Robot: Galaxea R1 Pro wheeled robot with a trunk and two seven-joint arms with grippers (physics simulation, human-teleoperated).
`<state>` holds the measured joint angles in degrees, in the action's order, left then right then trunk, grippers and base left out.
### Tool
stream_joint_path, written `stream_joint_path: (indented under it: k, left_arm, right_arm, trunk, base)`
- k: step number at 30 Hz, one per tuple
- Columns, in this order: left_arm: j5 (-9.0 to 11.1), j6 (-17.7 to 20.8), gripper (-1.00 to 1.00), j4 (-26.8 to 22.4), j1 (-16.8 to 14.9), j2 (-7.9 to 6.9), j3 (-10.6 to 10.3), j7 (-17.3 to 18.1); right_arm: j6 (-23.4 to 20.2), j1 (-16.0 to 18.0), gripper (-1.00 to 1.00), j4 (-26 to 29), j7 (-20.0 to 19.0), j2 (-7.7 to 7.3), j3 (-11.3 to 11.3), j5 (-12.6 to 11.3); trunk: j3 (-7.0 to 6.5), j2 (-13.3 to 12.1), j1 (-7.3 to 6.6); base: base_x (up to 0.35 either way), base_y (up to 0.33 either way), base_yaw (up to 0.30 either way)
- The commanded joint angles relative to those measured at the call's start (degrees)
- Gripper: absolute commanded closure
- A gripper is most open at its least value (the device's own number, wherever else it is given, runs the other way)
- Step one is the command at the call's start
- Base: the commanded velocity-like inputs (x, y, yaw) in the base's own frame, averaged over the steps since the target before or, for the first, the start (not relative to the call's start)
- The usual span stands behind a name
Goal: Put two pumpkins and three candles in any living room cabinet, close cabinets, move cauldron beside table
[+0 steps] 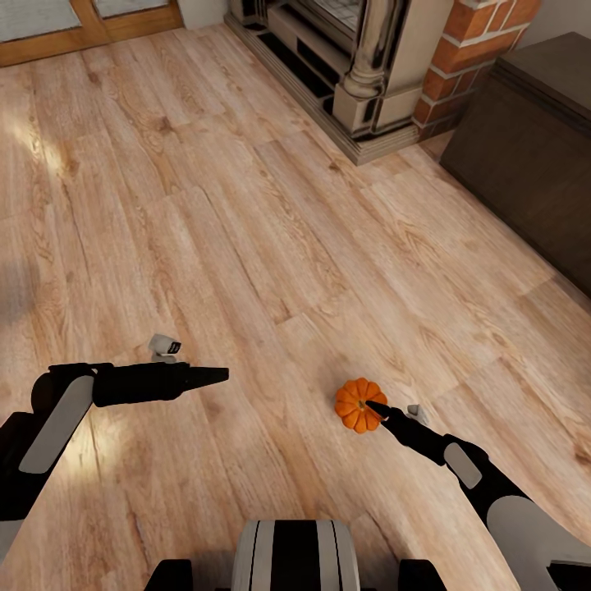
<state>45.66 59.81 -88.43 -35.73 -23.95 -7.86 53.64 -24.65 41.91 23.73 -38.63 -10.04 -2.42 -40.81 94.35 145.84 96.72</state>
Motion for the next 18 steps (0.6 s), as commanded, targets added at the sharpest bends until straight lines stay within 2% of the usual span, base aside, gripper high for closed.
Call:
stream_joint_path:
  k: [1, 18]
  left_arm:
    - [0.0, 0.2, -1.0, 0.0, 0.0, -0.02, -0.1, 0.1]
    - [0.0, 0.2, -1.0, 0.0, 0.0, -0.04, -0.1, 0.1]
  right_arm:
    - [-0.5, 0.0, -1.0, 0.0, -0.1, 0.02, -0.2, -0.2]
    - [-0.5, 0.0, -1.0, 0.0, -0.1, 0.1, -0.2, -0.2]
  trunk:
    - [0.03, 0.0, -0.01]
    - [0.03, 0.0, -0.01]
  base:
    - [0.019, 0.012, 0.0]
    - [0.029, 0.068, 0.0]
